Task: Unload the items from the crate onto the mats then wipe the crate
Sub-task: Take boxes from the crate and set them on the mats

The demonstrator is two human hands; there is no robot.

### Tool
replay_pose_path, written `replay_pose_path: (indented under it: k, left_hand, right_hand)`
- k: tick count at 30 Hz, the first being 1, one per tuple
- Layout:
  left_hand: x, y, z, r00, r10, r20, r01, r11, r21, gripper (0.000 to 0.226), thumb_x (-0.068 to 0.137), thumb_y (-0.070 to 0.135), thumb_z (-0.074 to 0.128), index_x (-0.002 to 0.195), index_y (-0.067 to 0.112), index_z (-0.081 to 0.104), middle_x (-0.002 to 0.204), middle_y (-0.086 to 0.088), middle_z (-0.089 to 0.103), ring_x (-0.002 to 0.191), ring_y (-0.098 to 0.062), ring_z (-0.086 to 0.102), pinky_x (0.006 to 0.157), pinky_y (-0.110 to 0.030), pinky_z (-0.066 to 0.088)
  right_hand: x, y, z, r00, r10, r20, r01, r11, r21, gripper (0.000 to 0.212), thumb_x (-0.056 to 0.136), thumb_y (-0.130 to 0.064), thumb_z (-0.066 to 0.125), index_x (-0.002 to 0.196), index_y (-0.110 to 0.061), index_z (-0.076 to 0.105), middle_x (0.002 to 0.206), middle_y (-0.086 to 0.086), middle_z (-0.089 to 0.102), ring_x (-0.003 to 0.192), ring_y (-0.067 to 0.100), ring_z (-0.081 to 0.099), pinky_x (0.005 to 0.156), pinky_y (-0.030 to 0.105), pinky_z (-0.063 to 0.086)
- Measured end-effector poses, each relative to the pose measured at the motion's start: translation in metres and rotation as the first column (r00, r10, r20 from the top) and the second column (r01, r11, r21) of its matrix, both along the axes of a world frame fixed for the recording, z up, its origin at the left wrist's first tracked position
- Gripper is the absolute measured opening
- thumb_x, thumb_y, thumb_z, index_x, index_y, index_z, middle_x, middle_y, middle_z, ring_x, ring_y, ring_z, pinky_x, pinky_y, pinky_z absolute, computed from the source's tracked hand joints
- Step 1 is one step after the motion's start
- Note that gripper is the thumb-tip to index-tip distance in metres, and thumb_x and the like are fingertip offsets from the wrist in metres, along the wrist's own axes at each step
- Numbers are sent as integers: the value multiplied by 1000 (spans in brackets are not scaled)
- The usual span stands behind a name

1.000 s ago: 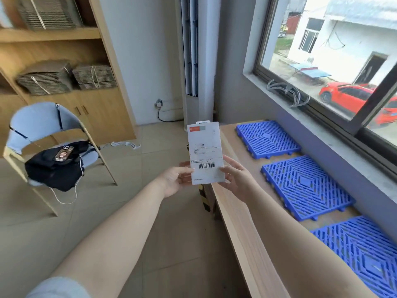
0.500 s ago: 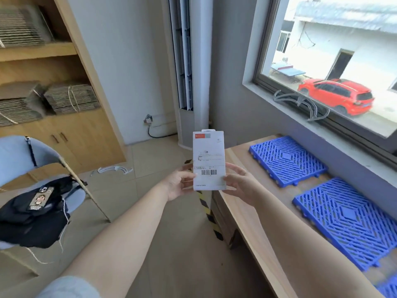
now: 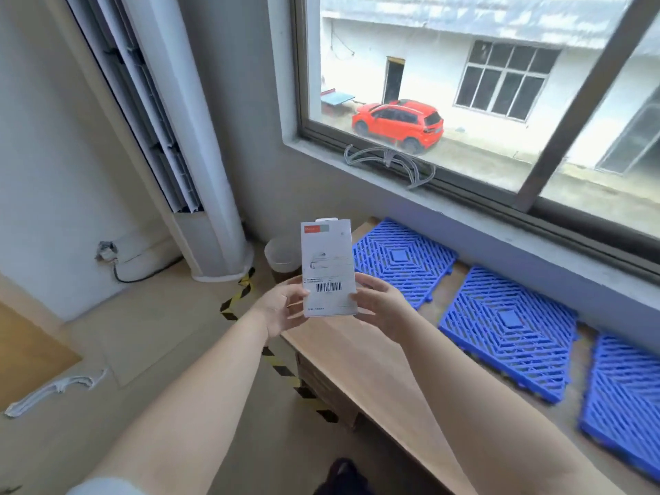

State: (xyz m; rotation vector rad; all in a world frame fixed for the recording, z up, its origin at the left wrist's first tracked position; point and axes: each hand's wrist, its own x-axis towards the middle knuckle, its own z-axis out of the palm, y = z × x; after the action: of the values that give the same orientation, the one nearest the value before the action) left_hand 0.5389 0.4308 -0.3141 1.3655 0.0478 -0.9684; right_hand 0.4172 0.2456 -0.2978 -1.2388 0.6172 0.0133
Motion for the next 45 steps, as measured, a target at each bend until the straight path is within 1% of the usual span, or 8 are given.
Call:
replay_pose_path:
  k: [13,21,26,31,35,39,42,45]
  left_hand:
    - [88,-169,-4,982,-177,69,173,983,63,51,89,6,48,124,40,61,98,8,72,88,-12,62,74,-27,49]
    - [143,-222,-43,934,-356,-18,356,926,129,39,88,5,48,105,32,70,103,4,71,83,-13,64,75,-26,51]
    - [180,-255,-64,905,-424,23,421,902,93,49,85,5,52,126,26,66,117,-1,72,93,-23,64,63,-31,52]
    - [232,-280,-86,896,-444,22,435,887,157,46,90,-4,55,127,21,62,108,-5,69,69,-9,65,48,-20,51]
    - [265,-298,-111,792,-604,90,582,791,187,50,95,-2,57,138,23,48,108,-10,65,85,-17,65,60,-20,57]
    - [282,-314,-141,663,-719,208,654,692,307,47,94,9,62,140,20,55,107,-2,66,98,-26,67,85,-43,59]
    - [287,-323,-153,575,-778,253,697,628,346,43,96,10,59,137,24,55,109,5,66,97,-14,62,79,-22,55]
    - [290,-335,-164,550,-788,277,685,615,391,47,96,18,61,141,28,51,110,6,64,95,-12,60,89,-25,51]
  right_hand:
    - [73,-142,-23,978,-206,5,206,977,-54,42,88,-3,64,123,-24,62,104,6,72,87,19,68,74,30,52]
    - [107,-164,-58,939,-316,-137,274,926,-261,45,88,-11,67,129,-27,57,108,1,70,91,20,66,88,37,55]
    - [138,-177,-84,853,-491,-178,470,870,-146,43,89,-4,65,126,-24,57,102,2,69,92,22,69,78,36,58]
    - [192,-177,-113,717,-656,-237,646,752,-128,40,89,0,60,124,-19,59,102,8,68,88,20,66,77,37,57]
    - [221,-182,-134,599,-747,-289,736,655,-167,39,89,-2,59,122,-23,60,109,7,67,84,20,64,60,31,51]
    - [236,-186,-153,541,-781,-311,773,608,-182,40,90,-1,58,124,-21,57,113,4,68,94,20,64,65,31,51]
    - [247,-187,-165,492,-814,-307,801,562,-207,40,92,3,54,127,-18,55,113,3,67,102,20,64,72,30,51]
    - [252,-192,-172,439,-842,-314,812,521,-262,43,91,2,54,130,-15,55,118,4,67,105,19,63,79,31,50]
